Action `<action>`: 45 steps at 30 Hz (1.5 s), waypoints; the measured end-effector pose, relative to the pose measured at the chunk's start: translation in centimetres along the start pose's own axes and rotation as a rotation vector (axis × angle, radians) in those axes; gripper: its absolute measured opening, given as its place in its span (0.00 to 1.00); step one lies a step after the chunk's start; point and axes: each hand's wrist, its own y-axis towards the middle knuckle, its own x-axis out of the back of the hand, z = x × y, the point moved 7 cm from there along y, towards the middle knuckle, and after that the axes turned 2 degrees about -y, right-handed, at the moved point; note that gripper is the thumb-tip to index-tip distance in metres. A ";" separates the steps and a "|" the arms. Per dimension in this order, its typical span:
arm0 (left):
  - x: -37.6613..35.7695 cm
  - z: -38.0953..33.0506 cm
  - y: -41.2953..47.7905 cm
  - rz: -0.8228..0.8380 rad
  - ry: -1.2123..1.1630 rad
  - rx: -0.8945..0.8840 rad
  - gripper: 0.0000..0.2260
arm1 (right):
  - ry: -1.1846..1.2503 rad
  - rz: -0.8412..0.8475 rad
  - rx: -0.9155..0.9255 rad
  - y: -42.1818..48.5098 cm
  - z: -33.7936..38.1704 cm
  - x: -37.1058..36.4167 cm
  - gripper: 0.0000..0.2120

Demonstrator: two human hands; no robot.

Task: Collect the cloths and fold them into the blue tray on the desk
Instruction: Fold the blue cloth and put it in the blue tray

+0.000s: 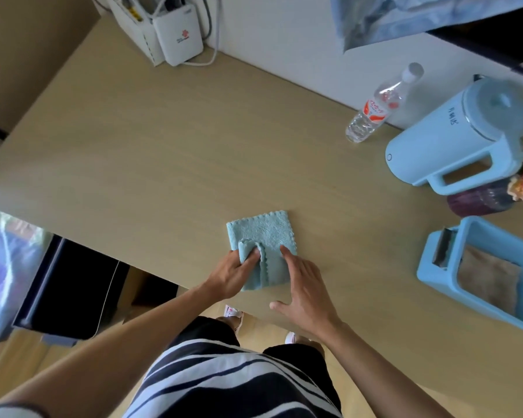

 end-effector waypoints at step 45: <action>-0.1 2.6 2.6 0.072 1.205 -0.391 0.39 | -0.240 -0.067 -0.091 4.3 -1.8 -0.9 0.19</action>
